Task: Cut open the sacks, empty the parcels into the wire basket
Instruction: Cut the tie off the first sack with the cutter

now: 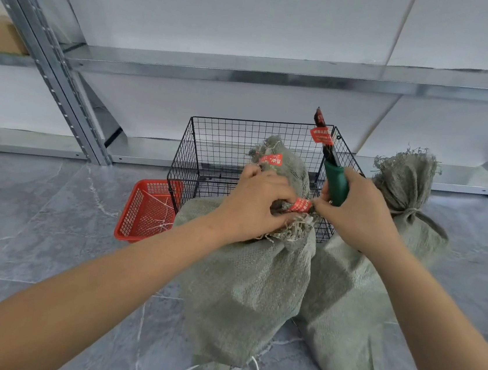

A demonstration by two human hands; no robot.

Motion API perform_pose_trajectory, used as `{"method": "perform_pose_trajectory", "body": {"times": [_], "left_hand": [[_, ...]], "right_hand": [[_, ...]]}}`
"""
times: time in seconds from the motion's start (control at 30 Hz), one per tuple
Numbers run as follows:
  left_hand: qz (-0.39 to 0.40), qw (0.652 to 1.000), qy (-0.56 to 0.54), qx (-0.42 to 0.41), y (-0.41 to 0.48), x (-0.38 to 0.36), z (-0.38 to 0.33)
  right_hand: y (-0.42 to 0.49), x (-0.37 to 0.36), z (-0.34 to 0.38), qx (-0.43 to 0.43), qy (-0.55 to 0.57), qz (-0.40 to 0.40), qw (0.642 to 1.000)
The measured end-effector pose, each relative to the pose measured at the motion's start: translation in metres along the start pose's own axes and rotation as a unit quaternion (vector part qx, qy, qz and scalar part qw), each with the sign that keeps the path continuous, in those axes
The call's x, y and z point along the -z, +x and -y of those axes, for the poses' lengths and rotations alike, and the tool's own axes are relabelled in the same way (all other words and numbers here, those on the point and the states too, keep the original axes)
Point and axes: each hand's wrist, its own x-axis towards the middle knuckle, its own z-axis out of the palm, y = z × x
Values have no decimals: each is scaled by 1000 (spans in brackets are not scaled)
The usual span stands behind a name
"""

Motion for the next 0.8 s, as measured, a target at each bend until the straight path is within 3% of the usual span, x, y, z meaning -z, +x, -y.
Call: {"method": "perform_pose_trajectory", "body": {"times": [0.17, 0.33, 0.6, 0.8], "left_hand": [[29, 978, -177, 105, -2, -1, -3], [36, 956, -251, 148, 4, -1, -4], [54, 953, -265, 139, 10, 5, -4], [62, 944, -288, 147, 7, 10, -1]], "right_hand": [[-5, 17, 4, -14, 18, 52, 998], [-25, 47, 10, -95, 112, 156, 977], [-39, 55, 7, -60, -113, 224, 966], [-40, 59, 12, -50, -214, 250, 943]]}}
